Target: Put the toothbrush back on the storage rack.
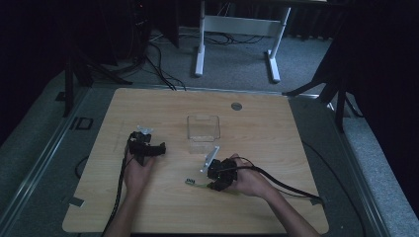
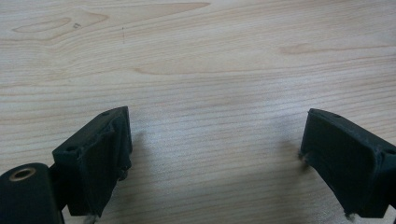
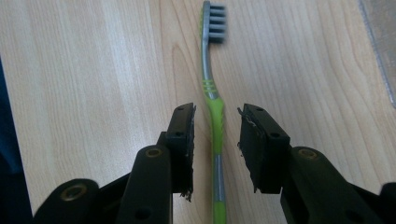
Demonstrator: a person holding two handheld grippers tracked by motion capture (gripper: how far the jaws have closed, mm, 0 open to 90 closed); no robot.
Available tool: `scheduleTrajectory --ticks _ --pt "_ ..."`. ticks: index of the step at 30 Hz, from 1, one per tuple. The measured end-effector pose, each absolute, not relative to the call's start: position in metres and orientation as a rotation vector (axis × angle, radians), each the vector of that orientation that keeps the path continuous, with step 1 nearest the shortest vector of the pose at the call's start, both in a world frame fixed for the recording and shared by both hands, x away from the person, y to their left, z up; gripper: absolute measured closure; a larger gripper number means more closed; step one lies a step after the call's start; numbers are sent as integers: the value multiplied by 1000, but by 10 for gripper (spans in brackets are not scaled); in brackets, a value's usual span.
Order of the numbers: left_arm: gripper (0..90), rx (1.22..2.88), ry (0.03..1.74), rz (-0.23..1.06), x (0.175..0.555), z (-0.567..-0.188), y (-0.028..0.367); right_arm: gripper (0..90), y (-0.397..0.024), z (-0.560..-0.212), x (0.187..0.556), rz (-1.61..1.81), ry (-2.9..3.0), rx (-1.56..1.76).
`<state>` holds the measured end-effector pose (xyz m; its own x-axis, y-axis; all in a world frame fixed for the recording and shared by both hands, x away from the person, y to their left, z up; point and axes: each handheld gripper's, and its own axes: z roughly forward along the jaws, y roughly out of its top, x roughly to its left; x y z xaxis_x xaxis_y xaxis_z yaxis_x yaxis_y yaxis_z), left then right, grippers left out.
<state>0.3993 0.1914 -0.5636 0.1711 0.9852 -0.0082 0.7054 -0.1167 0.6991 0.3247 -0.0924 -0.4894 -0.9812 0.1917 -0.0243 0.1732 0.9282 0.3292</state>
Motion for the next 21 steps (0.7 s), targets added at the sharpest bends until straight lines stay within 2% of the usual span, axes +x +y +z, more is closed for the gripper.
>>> scheduleTrajectory --ticks 21 --pt "93 1886 1593 641 399 -564 191 673 -89 -500 330 388 3080 266"
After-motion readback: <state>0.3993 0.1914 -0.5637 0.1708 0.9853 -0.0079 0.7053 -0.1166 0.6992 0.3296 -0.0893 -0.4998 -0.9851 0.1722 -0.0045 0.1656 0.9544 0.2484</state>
